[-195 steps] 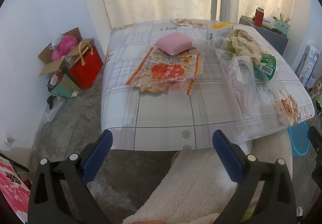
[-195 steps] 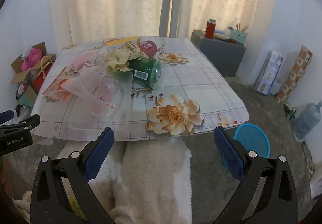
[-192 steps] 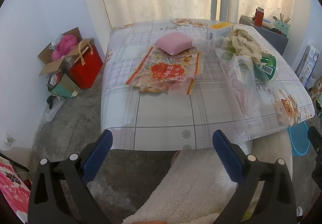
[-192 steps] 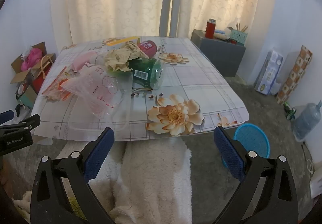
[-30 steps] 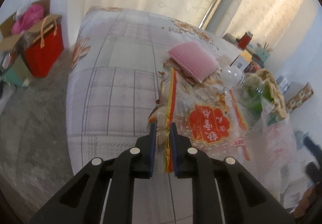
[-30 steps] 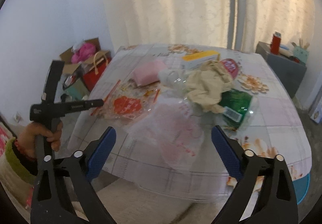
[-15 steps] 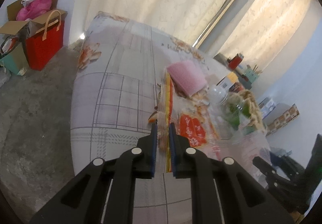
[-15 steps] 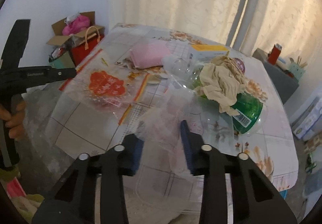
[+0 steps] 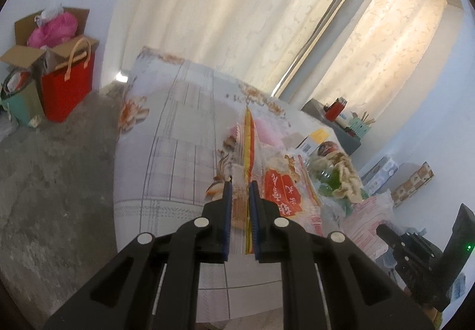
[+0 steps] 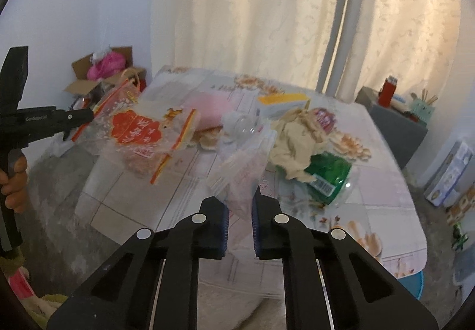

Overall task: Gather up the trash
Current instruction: 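Lift the bag with the left tool and carry it toward the blue basket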

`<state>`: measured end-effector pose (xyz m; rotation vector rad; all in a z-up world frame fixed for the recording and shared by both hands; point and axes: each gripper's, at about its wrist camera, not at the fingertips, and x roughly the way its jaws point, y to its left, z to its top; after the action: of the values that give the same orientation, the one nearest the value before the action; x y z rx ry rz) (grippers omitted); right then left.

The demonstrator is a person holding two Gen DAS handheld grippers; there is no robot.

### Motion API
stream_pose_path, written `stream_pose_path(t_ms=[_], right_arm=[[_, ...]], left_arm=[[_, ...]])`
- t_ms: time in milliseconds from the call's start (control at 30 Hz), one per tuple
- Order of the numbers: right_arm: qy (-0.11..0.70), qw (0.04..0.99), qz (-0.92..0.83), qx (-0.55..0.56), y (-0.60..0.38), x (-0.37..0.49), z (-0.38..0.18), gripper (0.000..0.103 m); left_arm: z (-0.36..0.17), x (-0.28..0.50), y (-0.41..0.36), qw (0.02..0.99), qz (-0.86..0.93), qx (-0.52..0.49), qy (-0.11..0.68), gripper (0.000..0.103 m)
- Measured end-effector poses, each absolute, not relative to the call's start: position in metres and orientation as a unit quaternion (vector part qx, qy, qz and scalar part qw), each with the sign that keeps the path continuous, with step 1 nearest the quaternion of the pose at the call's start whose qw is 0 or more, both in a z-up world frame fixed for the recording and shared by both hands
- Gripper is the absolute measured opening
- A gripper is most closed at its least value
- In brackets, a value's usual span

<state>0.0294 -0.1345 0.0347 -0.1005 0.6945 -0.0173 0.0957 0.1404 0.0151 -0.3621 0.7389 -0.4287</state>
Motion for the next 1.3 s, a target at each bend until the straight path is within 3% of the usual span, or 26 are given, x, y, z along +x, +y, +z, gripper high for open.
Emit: stream_pose_path(t_ms=[500, 767, 1100, 1300], right_arm=[[0.236, 0.967, 0.081, 0.058, -0.16, -0.008, 0.087, 0.01], [0.177, 0.978, 0.072, 0.088, -0.188, -0.039, 0.11, 0.01], [0.126, 0.98, -0.092, 0.12, -0.278, -0.105, 0.116, 0.01], [0.135, 0.952, -0.238, 0.14, -0.349, -0.148, 0.094, 0.01]], left_arm=[[0.08, 0.073, 0.145, 0.917, -0.228, -0.163, 0.286, 0.01], [0.13, 0.062, 0.106, 0.922, -0.283, -0.124, 0.233, 0.01], [0.179, 0.064, -0.043, 0.883, -0.412, -0.025, 0.223, 0.01], [0.177, 0.056, -0.199, 0.82, -0.505, 0.083, 0.255, 0.01]])
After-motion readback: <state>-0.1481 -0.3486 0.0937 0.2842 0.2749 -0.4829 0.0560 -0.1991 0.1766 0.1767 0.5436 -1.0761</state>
